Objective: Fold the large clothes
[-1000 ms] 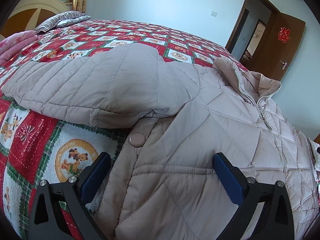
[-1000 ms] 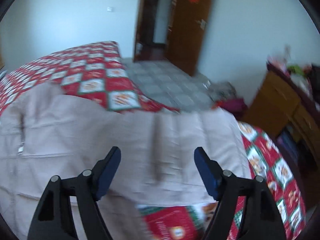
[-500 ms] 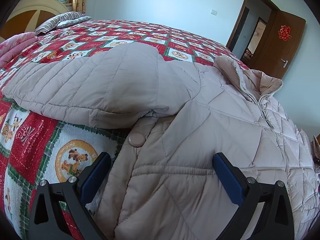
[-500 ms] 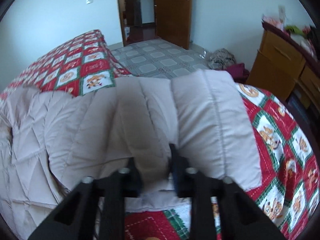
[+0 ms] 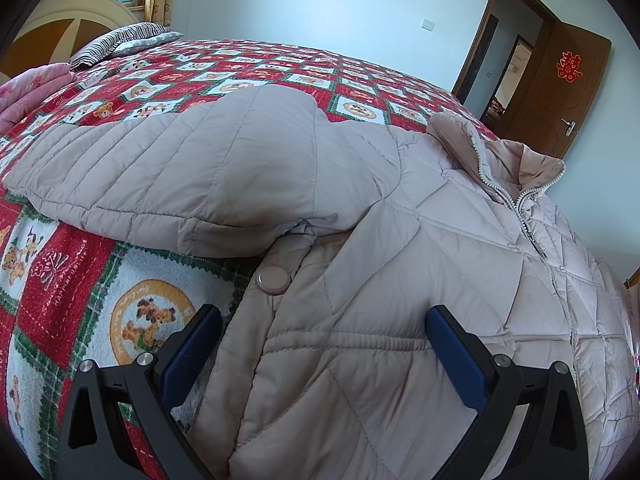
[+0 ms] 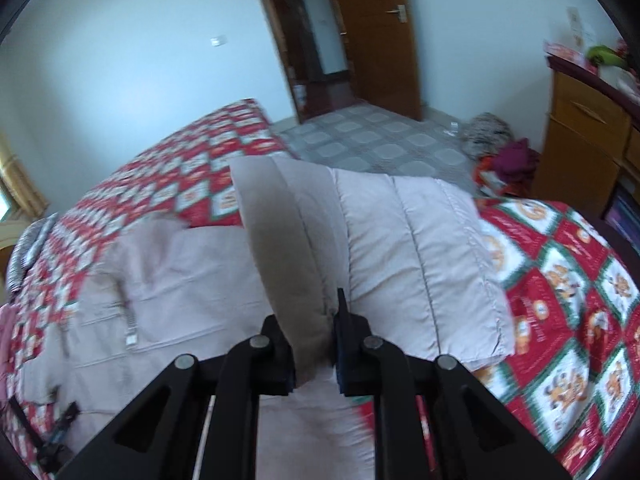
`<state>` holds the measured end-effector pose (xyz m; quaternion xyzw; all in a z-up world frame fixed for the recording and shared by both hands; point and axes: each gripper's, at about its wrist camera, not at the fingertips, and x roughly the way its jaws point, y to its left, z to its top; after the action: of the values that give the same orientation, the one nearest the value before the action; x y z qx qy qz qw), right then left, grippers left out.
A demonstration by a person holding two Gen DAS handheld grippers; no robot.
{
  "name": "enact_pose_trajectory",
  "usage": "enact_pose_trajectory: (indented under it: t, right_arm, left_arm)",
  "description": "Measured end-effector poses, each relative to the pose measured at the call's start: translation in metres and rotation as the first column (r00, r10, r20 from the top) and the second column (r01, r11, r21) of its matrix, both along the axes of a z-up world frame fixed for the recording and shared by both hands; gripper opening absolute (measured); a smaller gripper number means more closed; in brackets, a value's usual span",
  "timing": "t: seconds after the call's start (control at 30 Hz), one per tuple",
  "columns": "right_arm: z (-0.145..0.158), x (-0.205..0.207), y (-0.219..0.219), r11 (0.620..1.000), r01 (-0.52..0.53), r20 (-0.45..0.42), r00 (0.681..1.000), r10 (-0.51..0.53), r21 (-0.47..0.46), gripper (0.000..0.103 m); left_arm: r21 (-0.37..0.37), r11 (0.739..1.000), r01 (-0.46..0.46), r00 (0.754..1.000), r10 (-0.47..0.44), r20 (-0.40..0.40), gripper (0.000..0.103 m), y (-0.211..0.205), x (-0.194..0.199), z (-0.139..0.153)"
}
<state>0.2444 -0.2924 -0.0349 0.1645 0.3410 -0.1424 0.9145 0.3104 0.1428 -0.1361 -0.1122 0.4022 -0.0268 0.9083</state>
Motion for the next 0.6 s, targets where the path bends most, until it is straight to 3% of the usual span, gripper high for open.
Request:
enact_pose_trajectory:
  t: [0.27,0.4,0.6]
  right_arm:
    - [0.006,0.025,0.104,0.973,-0.232,-0.02,0.973,0.232,0.007,0.017]
    - [-0.012,0.046,0.162,0.94,-0.341,-0.049,0.939,0.341,0.01,0.017]
    - [-0.042,0.075,0.215,0.903,-0.421,-0.085,0.9,0.428,0.085,0.017]
  left_arm:
    - [-0.001,1.0,0.0,1.0,0.0,0.001,0.102,0.0,0.0,0.0]
    - [-0.003,1.0,0.0,1.0,0.0,0.001,0.102,-0.001,0.001,0.0]
    - [-0.005,1.0,0.0,1.0,0.0,0.002,0.102,-0.001,0.001,0.0]
